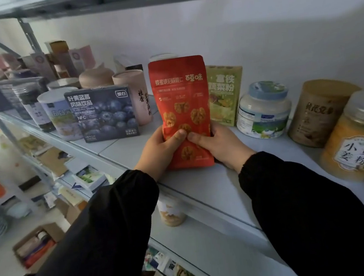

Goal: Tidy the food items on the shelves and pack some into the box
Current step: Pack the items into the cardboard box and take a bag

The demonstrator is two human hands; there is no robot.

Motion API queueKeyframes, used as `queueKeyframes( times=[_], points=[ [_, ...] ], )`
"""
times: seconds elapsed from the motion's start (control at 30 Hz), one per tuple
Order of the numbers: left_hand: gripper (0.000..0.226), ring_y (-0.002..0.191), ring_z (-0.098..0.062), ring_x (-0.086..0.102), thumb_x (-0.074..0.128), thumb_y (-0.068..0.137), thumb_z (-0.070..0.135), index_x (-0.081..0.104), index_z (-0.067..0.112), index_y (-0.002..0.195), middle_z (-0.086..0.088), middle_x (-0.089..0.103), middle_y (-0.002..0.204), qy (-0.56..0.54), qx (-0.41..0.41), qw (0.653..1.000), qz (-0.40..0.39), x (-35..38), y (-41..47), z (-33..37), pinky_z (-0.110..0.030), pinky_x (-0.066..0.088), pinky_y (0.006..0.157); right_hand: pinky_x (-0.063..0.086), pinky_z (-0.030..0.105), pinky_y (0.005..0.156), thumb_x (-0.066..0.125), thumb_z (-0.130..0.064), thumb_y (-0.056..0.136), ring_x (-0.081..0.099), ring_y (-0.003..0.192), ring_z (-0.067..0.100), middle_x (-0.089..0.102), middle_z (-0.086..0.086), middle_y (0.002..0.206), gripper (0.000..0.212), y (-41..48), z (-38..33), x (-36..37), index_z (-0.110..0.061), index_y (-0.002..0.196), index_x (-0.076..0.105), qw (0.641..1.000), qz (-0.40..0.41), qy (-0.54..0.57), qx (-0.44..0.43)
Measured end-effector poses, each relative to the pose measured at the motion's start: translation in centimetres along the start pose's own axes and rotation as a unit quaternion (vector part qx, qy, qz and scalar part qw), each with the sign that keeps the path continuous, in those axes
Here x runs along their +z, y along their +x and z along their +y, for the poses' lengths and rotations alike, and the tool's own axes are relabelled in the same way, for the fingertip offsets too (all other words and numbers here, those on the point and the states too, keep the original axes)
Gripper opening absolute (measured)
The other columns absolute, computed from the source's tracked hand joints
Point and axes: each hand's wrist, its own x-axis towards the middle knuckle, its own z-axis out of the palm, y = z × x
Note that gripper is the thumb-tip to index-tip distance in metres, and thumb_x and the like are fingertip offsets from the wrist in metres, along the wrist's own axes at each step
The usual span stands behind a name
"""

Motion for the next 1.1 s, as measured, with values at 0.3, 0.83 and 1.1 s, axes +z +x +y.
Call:
queueKeyframes(
  times=[0.3, 0.83, 1.1],
  points=[
    [0.067, 0.117, -0.033, 0.070, 0.084, 0.069, 0.042, 0.064, 0.014, 0.127, -0.014, 0.075, 0.123, -0.023, -0.011, 0.999, -0.034, -0.2, -0.1, -0.3, -0.055, 0.051, 0.108, 0.057, 0.050, 0.102, 0.086, -0.052, 0.077, 0.074, 0.109, 0.018, 0.078, -0.004, 0.113, 0.041, 0.5, 0.7, -0.6, -0.035, 0.109, 0.069, 0.999, 0.012, 0.037, -0.001],
    [0.050, 0.100, -0.027, 0.073, 0.068, 0.079, 0.065, 0.056, 0.040, 0.120, -0.006, 0.072, 0.112, 0.055, 0.015, 0.996, 0.072, -0.1, 1.1, -0.5, -0.060, 0.058, 0.094, 0.060, 0.052, 0.092, 0.063, -0.055, 0.088, 0.072, 0.108, 0.028, 0.074, 0.010, 0.112, 0.035, 1.1, 0.1, -0.8, -0.026, 0.107, 0.069, 0.992, 0.061, 0.107, -0.009],
    [0.029, 0.091, -0.015, 0.073, 0.048, 0.110, 0.017, 0.062, 0.019, 0.136, -0.006, 0.075, 0.107, 0.004, -0.017, 1.000, 0.001, 0.2, 0.8, -0.1, -0.031, 0.058, 0.075, 0.058, 0.057, 0.096, 0.070, -0.021, 0.096, 0.071, 0.099, 0.020, 0.069, 0.010, 0.106, 0.024, 1.0, 0.6, -1.2, -0.040, 0.110, 0.066, 0.992, 0.068, 0.105, -0.012]
  ],
)
